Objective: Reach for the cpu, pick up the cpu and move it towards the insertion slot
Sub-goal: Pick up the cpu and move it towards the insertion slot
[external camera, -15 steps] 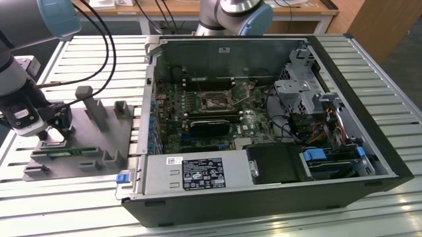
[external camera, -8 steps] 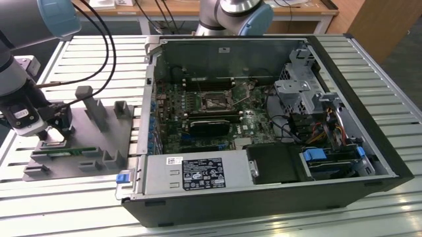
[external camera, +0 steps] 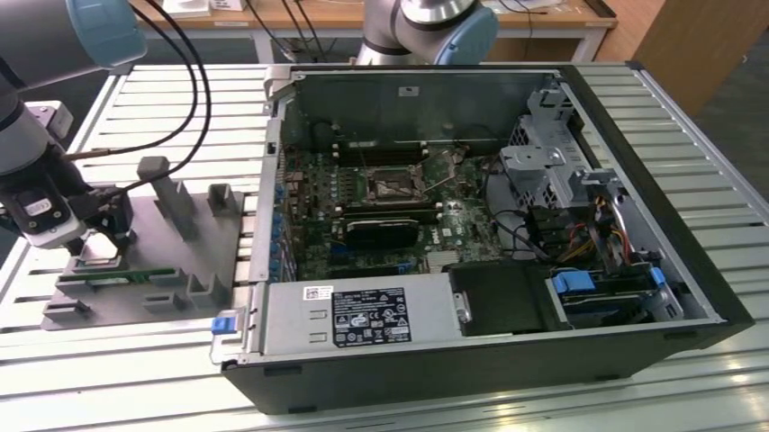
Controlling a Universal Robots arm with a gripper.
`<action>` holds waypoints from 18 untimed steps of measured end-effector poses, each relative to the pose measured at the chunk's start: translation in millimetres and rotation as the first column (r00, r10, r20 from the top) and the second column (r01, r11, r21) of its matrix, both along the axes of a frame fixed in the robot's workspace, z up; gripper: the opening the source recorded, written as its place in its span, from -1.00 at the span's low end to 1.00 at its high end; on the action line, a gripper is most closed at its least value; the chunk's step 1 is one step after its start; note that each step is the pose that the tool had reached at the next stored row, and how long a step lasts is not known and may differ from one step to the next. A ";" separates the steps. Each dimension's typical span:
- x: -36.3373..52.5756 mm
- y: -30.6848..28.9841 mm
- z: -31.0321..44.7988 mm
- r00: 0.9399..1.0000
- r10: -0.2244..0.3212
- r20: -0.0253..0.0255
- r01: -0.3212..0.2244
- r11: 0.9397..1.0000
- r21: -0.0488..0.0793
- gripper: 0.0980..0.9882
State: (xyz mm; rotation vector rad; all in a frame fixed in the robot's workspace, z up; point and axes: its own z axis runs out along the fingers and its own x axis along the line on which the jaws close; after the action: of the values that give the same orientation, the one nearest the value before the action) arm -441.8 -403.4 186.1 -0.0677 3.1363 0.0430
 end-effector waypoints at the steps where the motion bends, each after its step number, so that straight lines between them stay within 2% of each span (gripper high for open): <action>1: -0.9 -0.1 0.0 1.000 0.000 0.003 0.000 1.000 0.000 0.14; 3: -1.4 -0.1 -0.1 1.000 0.000 0.004 0.000 1.000 0.000 0.14; 9: -1.5 -0.1 -1.2 1.000 0.000 0.004 0.000 1.000 0.001 0.11; 10: -1.5 0.0 -1.2 1.000 0.000 0.004 0.000 1.000 0.002 -0.02; 13: -1.5 0.0 -0.6 1.000 0.000 0.005 0.000 1.000 0.009 -0.02; 18: -1.5 -0.1 10.2 1.000 0.000 0.005 0.000 1.000 0.012 -0.02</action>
State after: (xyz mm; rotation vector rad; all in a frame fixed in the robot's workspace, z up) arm -443.2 -403.4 196.3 -0.0678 3.1312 0.0614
